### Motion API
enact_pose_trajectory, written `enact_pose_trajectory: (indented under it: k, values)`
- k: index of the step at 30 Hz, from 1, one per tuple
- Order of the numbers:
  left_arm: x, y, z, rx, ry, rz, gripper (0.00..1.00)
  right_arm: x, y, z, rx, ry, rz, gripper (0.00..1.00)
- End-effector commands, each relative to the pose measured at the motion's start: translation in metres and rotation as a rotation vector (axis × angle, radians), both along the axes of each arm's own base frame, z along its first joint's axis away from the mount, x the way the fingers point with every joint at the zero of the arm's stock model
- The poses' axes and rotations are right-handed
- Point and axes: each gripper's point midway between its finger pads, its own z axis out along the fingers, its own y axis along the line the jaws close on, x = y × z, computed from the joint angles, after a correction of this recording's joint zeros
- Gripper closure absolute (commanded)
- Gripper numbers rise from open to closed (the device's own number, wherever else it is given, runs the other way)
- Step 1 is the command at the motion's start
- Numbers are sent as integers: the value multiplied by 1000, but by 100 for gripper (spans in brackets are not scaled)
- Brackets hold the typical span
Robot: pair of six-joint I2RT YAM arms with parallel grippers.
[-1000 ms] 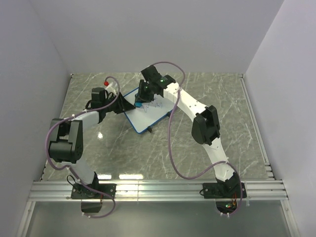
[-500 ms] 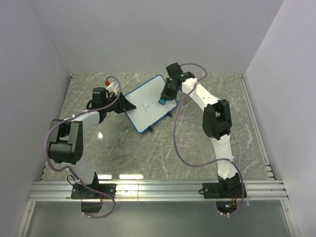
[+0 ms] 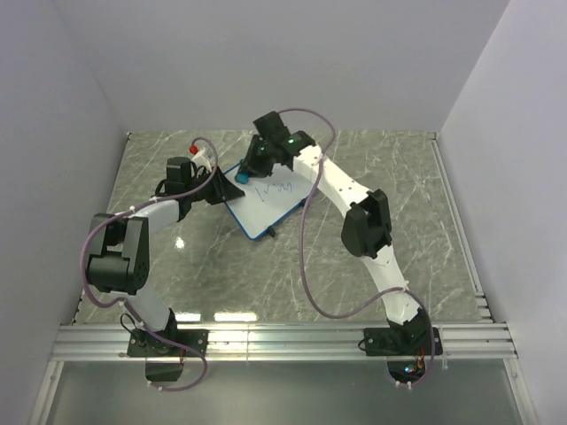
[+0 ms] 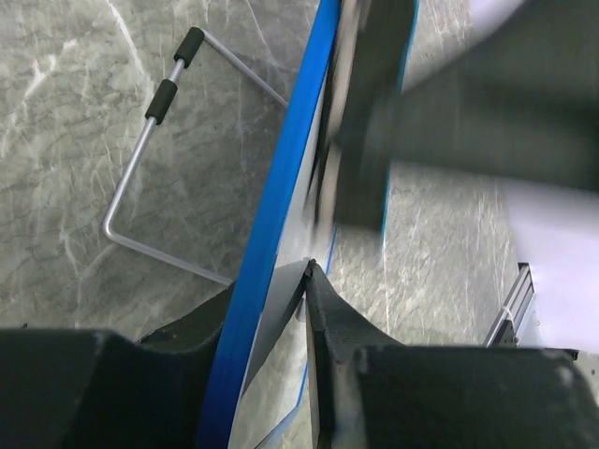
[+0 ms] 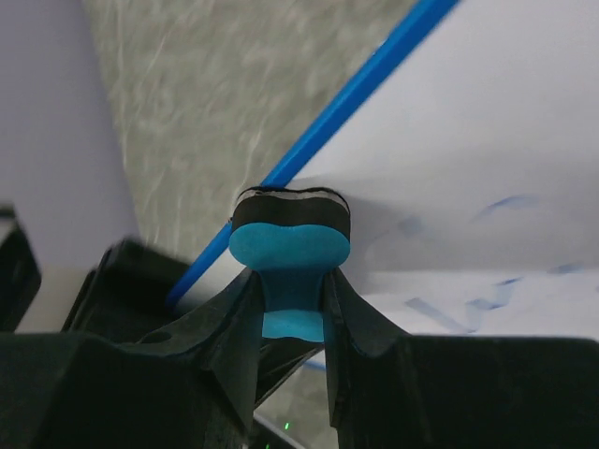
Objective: Erase the whiteboard
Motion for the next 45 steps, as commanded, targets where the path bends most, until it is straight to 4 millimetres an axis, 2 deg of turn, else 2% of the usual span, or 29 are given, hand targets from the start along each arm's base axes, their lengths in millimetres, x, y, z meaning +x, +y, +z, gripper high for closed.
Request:
enact_pose_trajectory:
  k: [1, 3, 5, 6, 8, 9, 10, 12, 13, 16, 20, 21, 22, 26, 27, 29, 30, 31, 34, 35, 36, 37, 39, 40, 43, 45]
  values:
    - [-6, 11, -41, 119, 89, 45, 100, -30, 41, -14, 56, 61, 94, 100]
    - [-7, 12, -41, 121, 87, 46, 100, -32, 39, -24, 33, 76, 94, 100]
    - [-7, 12, -40, 124, 85, 46, 100, -28, 26, -37, 1, 95, 66, 100]
    - [-8, 12, -40, 126, 87, 49, 100, -14, 11, -40, -7, 90, 26, 100]
    - [-10, 13, -38, 125, 83, 47, 100, -7, -13, -51, -31, 115, -32, 100]
    - [-10, 13, -38, 127, 84, 49, 100, 8, -33, -46, -31, 95, -85, 100]
    - [-10, 13, -38, 129, 84, 48, 100, 12, -50, -58, -56, 117, -125, 100]
    - [-11, 13, -37, 130, 81, 47, 100, 30, -83, -59, -71, 108, -198, 100]
    - [-11, 13, -37, 130, 82, 47, 100, 37, -99, -66, -101, 107, -237, 100]
    - [-13, 13, -37, 128, 84, 43, 100, 55, -138, -74, -118, 135, -343, 100]
    - [-13, 12, -38, 125, 87, 40, 100, 70, -150, -76, -114, 148, -399, 100]
    - [-13, 12, -37, 125, 85, 40, 100, 67, -149, -85, -132, 174, -393, 100]
    - [-13, 12, -37, 125, 87, 40, 100, 69, -144, -78, -122, 163, -387, 100]
    - [-13, 12, -38, 127, 89, 41, 100, 56, -114, -71, -91, 160, -328, 100]
    - [-12, 12, -37, 128, 84, 39, 100, 46, -95, -65, -78, 154, -286, 100]
    - [-11, 12, -36, 127, 81, 41, 100, 28, -77, -67, -81, 170, -238, 100]
    - [-11, 12, -36, 127, 83, 41, 100, 15, -62, -60, -64, 166, -197, 100]
    - [-11, 12, -37, 127, 83, 41, 100, 0, -57, -73, -74, 204, -179, 100]
    - [-8, 11, -38, 124, 83, 41, 100, -31, -31, -81, -49, 245, -100, 100]
    - [-7, 11, -37, 122, 83, 40, 100, -36, -26, -81, -54, 247, -79, 100]
    - [-7, 11, -38, 121, 83, 39, 100, -47, -22, -91, -82, 280, -54, 100]
    - [-6, 11, -38, 120, 85, 42, 100, -54, -7, -84, -78, 262, -1, 100]
    - [-6, 10, -39, 119, 86, 43, 100, -67, 3, -87, -99, 274, 49, 100]
    - [-5, 11, -39, 120, 86, 44, 100, -76, 15, -83, -90, 264, 81, 100]
    - [-5, 11, -39, 119, 85, 47, 100, -89, 25, -85, -86, 273, 124, 100]
    - [-4, 11, -40, 118, 87, 47, 100, -90, 23, -88, -92, 282, 125, 100]
